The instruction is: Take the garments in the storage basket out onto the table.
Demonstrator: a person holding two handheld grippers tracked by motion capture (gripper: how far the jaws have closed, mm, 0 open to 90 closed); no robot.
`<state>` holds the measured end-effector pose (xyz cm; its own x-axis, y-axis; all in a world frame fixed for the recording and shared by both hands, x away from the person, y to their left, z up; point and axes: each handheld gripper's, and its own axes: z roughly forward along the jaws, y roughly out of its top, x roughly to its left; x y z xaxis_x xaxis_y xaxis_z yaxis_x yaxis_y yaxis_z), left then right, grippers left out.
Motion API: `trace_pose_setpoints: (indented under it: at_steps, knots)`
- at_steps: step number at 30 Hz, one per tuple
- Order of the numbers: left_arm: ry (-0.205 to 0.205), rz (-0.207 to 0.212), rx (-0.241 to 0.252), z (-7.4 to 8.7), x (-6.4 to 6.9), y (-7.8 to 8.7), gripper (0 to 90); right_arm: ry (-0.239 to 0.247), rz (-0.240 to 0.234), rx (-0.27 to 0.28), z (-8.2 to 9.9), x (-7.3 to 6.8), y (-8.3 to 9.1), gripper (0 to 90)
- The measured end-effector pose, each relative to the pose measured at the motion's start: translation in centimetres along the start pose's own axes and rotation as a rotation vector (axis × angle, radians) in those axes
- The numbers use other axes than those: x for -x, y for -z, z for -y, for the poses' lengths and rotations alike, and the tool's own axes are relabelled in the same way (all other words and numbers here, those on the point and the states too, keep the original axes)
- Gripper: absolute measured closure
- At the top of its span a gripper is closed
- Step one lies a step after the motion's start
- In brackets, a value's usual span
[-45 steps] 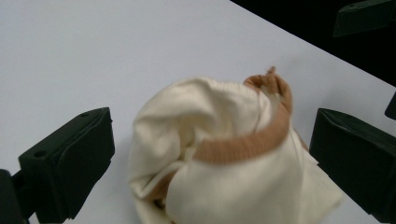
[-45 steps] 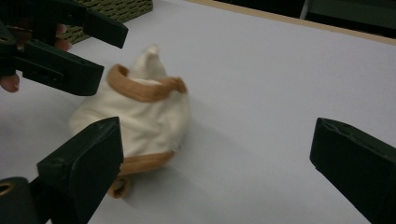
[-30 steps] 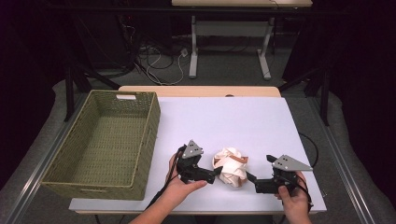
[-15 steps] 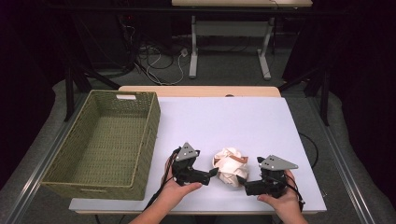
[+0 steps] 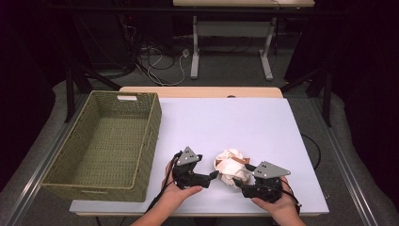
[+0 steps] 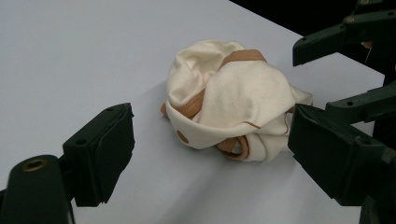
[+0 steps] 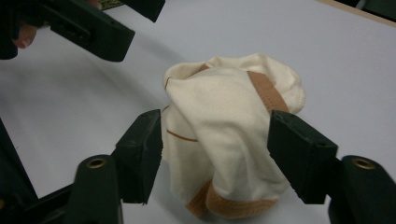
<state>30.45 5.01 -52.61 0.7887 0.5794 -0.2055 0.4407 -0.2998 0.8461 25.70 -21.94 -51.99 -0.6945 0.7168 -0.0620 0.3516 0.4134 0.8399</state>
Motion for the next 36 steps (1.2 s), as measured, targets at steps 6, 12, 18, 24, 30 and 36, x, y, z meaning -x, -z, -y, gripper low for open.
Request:
trace_pose_setpoints:
  at_steps: [6, 12, 18, 24, 30, 36]
  knots:
    - [0.006, -0.012, 0.009, -0.1, 0.0, 0.0, 15.1, 0.026, -0.022, -0.019, 0.5, -0.1, -0.4, 57.5]
    - [0.004, -0.015, 0.003, -0.1, 0.0, 0.1, 15.1, 0.036, -0.003, -0.031, 0.5, -0.1, -0.6, 83.9]
    - [-0.001, -0.011, -0.003, 0.0, 0.0, -0.1, 15.1, -0.021, -0.011, -0.015, 0.6, 0.6, -0.2, 89.0]
    - [-0.009, -0.012, -0.01, 0.1, 0.3, -0.2, 15.2, -0.049, 0.004, 0.028, 0.5, 1.2, 0.4, 89.6]
    - [-0.011, -0.01, -0.007, -0.1, 0.4, -0.3, 15.3, -0.069, -0.027, 0.034, -0.4, 1.7, 0.8, 89.8]
    - [-0.002, -0.014, 0.007, -0.5, 0.3, 0.1, 15.2, -0.036, -0.066, 0.038, -2.7, 1.9, 1.1, 90.0]
